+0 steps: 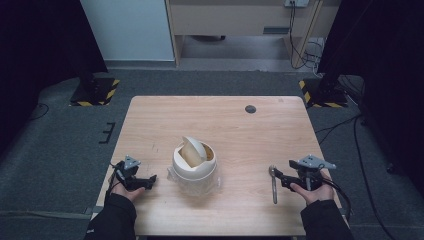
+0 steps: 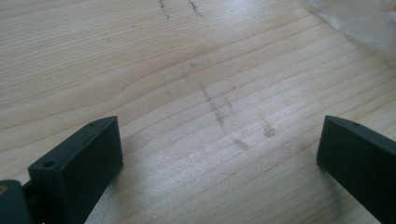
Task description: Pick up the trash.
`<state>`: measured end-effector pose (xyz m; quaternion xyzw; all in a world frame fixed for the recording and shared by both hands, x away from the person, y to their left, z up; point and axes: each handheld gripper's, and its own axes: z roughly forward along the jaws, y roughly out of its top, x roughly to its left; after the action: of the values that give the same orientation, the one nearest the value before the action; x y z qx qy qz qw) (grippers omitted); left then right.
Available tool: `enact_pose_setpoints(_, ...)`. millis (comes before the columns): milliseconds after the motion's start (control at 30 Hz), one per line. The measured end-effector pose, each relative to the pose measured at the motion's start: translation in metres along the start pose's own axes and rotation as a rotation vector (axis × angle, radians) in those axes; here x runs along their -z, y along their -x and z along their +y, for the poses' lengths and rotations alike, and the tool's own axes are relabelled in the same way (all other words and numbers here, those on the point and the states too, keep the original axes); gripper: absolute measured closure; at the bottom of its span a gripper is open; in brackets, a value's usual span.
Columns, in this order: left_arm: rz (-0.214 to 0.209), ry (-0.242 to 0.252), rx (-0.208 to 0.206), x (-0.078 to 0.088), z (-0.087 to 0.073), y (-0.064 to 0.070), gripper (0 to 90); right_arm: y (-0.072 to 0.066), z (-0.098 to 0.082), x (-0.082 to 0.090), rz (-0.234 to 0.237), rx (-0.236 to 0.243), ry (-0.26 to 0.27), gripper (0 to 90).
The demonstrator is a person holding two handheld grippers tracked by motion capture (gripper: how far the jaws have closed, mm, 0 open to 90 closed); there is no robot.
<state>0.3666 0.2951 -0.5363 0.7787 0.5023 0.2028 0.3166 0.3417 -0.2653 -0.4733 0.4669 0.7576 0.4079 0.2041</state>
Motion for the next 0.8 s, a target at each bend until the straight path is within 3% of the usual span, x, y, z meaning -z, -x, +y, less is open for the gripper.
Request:
enact_pose_setpoints(67,0.0,0.0,0.001,0.0,0.0,0.0,0.0,0.001,-0.008,-0.005,-0.023,0.009,-0.044,32.8)
enact_pose_setpoints(167,0.0,0.001,0.002,0.0,0.0,0.0,0.0,-0.002,-0.017,-0.015,-0.026,-0.014,-0.131,38.6)
enact_pose_setpoints(367,0.0,0.0,0.003,0.0,0.0,0.0,0.0,-0.007,-0.02,-0.023,-0.031,-0.034,-0.189,46.0)
enact_pose_setpoints(400,0.001,0.002,0.005,0.0,0.0,0.0,0.1,-0.009,-0.022,-0.029,-0.039,-0.046,-0.226,49.2)
enact_pose_setpoints(533,0.005,0.003,0.009,0.0,0.0,0.0,0.7,-0.012,-0.024,-0.036,-0.052,-0.043,-0.281,52.4)
enact_pose_setpoints(700,0.012,0.001,0.021,0.002,0.001,-0.002,4.2,-0.014,-0.025,-0.04,-0.061,-0.021,-0.289,59.1)
enact_pose_setpoints(800,-0.005,0.003,0.051,0.005,0.003,-0.004,10.2,-0.015,-0.026,-0.04,-0.084,-0.002,-0.279,72.3)
